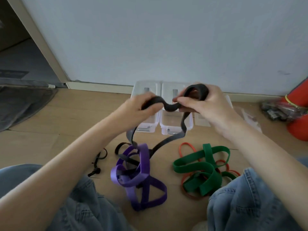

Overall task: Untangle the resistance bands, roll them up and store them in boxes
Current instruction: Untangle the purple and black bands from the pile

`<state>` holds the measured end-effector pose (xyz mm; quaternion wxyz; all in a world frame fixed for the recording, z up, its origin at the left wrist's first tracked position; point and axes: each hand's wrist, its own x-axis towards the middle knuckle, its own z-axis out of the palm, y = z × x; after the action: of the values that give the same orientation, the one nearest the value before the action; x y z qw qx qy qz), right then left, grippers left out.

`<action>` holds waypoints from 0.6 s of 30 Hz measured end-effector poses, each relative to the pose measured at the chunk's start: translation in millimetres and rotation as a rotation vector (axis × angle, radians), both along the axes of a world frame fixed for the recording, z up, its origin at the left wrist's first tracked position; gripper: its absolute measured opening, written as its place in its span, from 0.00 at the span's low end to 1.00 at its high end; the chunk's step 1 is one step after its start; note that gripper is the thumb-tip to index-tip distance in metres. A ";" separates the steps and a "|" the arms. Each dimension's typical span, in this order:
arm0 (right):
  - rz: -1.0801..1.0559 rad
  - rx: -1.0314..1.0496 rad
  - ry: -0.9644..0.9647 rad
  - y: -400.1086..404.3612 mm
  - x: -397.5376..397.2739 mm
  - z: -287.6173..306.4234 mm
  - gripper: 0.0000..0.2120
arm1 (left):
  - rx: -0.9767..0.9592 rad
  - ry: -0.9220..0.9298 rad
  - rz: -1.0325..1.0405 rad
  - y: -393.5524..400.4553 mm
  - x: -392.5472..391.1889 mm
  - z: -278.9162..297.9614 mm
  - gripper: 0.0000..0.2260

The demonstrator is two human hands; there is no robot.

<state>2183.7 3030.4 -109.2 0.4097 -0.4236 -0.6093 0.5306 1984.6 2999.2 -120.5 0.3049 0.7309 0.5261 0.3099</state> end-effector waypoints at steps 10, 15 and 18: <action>0.200 -0.219 0.561 -1.4 -2.7 7.8 0.03 | -0.450 -0.090 -0.175 -15.9 31.0 -65.7 0.08; -0.054 -0.127 0.326 17.0 19.8 2.3 0.05 | -0.345 -0.123 -0.042 2.8 3.7 -43.2 0.03; 0.075 -0.231 -0.030 20.9 26.9 -4.2 0.06 | -0.174 -0.350 0.108 10.7 -20.5 -12.1 0.04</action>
<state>2210.6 3051.3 -113.4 0.3287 -0.4527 -0.5656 0.6059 1964.1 3009.9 -132.6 0.4366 0.6074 0.5286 0.4013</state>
